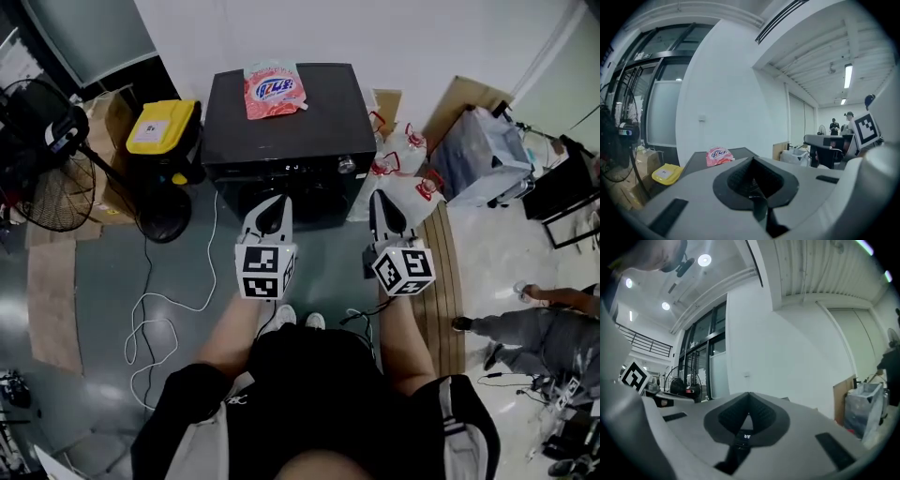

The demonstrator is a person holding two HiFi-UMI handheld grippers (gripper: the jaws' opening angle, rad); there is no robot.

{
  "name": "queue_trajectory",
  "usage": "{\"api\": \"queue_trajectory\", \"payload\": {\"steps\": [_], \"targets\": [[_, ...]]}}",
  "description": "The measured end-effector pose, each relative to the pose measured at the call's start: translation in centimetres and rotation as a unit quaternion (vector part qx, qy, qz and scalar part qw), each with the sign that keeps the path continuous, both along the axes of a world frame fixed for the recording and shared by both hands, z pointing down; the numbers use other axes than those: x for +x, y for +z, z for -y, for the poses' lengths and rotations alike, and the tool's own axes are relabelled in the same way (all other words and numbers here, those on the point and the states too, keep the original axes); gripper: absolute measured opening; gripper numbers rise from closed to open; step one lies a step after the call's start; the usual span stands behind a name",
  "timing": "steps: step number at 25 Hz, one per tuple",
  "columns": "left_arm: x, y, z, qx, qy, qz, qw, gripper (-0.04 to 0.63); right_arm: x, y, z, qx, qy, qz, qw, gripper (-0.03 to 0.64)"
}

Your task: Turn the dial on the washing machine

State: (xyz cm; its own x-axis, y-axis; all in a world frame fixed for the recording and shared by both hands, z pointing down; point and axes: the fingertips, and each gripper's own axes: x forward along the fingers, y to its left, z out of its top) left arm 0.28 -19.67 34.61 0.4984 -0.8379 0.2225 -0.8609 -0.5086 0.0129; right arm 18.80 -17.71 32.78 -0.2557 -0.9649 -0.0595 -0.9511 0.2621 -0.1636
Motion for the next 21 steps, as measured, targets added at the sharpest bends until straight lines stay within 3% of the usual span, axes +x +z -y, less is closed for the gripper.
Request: {"api": "queue_trajectory", "payload": {"steps": [21], "targets": [[-0.5,-1.2,1.0,0.014,0.000,-0.008,0.9999,0.009,-1.9,-0.2,1.2,0.003,-0.010,-0.005,1.000,0.000]]}}
